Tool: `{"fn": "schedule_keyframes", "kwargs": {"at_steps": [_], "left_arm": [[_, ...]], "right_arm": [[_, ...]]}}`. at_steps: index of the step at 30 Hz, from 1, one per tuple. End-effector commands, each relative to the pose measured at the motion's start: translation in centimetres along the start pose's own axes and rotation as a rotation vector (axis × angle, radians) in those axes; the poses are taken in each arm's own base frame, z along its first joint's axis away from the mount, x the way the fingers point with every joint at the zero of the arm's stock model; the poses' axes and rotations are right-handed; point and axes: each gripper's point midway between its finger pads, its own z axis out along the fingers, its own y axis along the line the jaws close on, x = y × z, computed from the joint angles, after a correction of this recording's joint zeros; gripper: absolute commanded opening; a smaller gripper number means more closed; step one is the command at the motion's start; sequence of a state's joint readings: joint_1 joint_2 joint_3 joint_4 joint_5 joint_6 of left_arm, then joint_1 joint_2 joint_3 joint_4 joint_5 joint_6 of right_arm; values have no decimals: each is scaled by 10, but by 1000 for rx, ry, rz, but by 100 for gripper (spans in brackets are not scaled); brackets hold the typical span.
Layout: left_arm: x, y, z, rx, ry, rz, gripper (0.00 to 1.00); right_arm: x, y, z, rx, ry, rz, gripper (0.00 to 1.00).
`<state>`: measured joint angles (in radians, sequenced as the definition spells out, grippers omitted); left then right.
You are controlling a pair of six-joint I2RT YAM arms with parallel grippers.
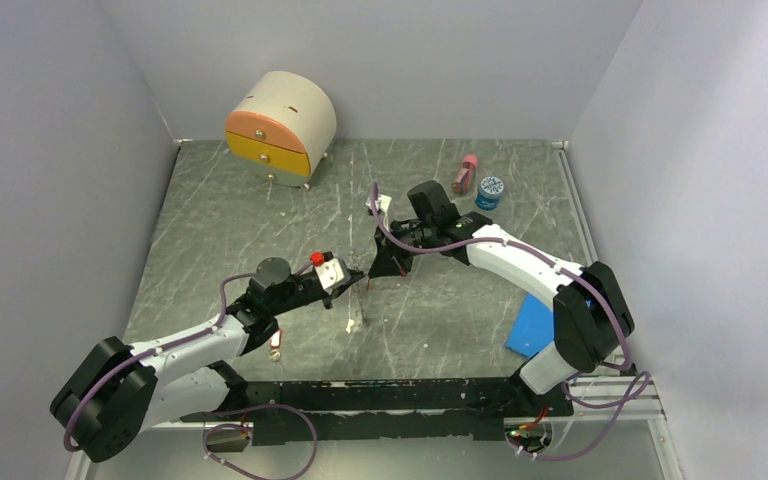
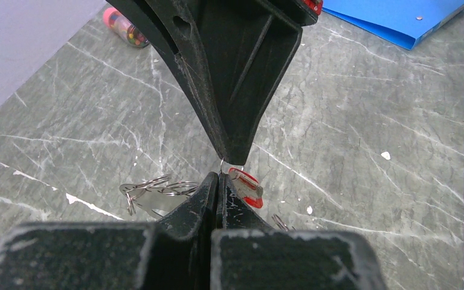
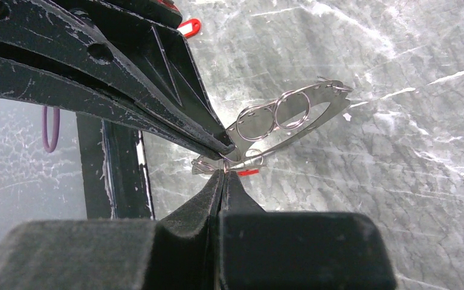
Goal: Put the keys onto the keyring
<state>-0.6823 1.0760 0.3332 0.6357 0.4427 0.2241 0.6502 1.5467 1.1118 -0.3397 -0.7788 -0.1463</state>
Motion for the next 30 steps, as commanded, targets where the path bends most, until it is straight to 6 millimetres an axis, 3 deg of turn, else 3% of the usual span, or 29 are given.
{"fn": "schedule_keyframes", "kwargs": {"at_steps": [1,9,17,30], "left_arm": [[-2,-2,2,16,1,3,3],[-2,-3,2,18,2,2,3],[-3,-3,2,18,1,4,2],[-5,-3,2,20,-3,6,2]], "right_arm": [[-33,8,-3,-13,-69,-100,0],[-39,8,-4,1,-75,-103,0],[-22,-16,2,108,-21,-27,0],[-8,-32,5,180,13,56,0]]}}
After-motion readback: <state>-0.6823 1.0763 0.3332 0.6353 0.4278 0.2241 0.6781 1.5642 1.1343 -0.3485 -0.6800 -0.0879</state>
